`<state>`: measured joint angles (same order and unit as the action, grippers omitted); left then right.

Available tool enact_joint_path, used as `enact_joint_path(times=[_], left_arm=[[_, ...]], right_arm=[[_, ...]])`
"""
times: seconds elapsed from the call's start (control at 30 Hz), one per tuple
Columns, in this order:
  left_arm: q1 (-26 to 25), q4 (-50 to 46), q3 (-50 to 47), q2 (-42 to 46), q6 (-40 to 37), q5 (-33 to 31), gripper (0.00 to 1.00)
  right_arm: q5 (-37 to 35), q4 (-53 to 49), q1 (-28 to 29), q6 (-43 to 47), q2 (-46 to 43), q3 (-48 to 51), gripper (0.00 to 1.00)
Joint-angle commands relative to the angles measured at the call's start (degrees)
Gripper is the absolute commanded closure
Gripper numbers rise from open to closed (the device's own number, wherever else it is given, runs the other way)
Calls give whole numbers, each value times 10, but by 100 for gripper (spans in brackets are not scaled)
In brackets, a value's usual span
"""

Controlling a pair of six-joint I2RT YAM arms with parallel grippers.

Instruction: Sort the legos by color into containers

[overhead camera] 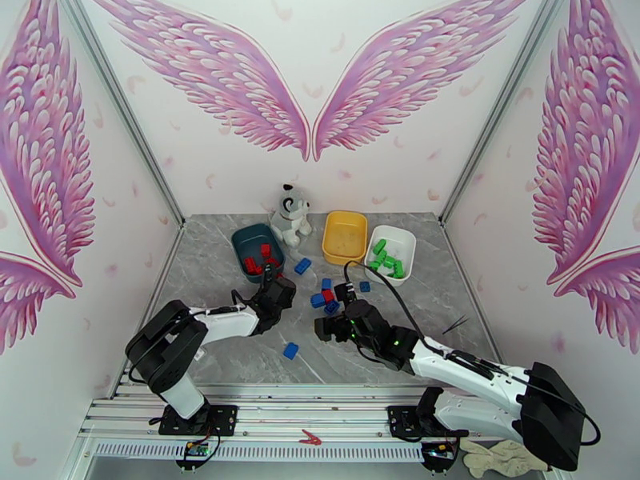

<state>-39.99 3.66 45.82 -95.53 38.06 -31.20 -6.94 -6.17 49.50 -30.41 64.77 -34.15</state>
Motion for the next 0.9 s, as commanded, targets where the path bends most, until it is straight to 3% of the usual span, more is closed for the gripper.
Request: enact_joint_path(times=[0.0,0.37,0.57,0.87], left_arm=[[11,-35,27,2,-26,14,25],[89,-14,46,-61,-91,102,17],[100,-6,66,-99,-126,107,10],[114,-19,121,-144,-153,138,9]], right_arm=[[0,12,-5,-10,3,1,6],[-1,-2,-5,-5,-24,3,6],[-3,-4,-5,-4,-40,11,5],[7,-7,-5,-8,-10,-17,6]])
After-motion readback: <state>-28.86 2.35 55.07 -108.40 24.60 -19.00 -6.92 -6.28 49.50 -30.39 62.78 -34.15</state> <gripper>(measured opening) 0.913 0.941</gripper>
